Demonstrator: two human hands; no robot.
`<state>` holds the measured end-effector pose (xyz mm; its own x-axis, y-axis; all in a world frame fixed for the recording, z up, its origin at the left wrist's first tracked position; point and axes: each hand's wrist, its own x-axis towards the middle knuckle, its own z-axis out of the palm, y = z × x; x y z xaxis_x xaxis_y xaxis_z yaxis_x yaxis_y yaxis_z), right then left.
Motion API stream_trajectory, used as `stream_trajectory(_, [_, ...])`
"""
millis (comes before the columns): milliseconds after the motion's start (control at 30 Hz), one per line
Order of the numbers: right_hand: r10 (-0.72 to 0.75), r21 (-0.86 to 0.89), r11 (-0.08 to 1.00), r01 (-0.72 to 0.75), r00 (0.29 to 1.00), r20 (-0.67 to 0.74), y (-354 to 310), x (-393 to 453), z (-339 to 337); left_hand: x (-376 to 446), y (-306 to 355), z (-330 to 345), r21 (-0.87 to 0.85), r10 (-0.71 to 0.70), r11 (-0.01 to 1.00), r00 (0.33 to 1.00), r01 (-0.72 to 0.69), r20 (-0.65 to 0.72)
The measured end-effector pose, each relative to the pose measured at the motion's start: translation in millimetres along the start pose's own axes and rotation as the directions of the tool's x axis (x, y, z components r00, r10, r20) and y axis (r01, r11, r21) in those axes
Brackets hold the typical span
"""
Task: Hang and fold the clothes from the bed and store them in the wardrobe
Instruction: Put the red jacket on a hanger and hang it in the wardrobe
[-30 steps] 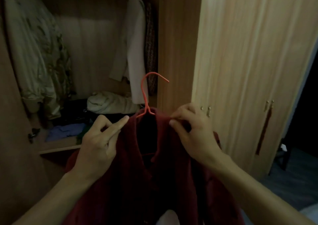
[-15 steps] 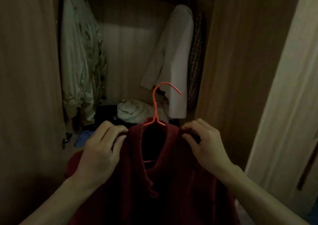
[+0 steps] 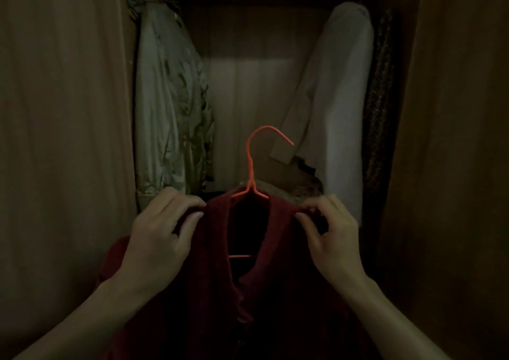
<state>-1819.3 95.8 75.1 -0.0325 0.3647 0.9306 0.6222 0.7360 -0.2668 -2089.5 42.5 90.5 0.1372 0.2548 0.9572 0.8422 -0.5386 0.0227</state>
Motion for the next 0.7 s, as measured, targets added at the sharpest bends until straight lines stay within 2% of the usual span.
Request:
stream_trajectory(167, [-0.112,0.059,0.992,0.115,0.993,-0.044,40,66,22,54,-16,21,0.052,-0.03,0.998,0.998,0.033,-0.057])
stream_trajectory(400, [-0.17,0.137,0.973,0.188,0.977,-0.131,64,133,61,104,-46,39,0.185,0.029,0.983,0.993,-0.007,-0.114])
stream_trajectory(700, [-0.204,0.095,0.97,0.224,0.96,-0.19,75,207,116,162,-119,64,0.199,0.141,0.974,0.978,-0.109,-0.154])
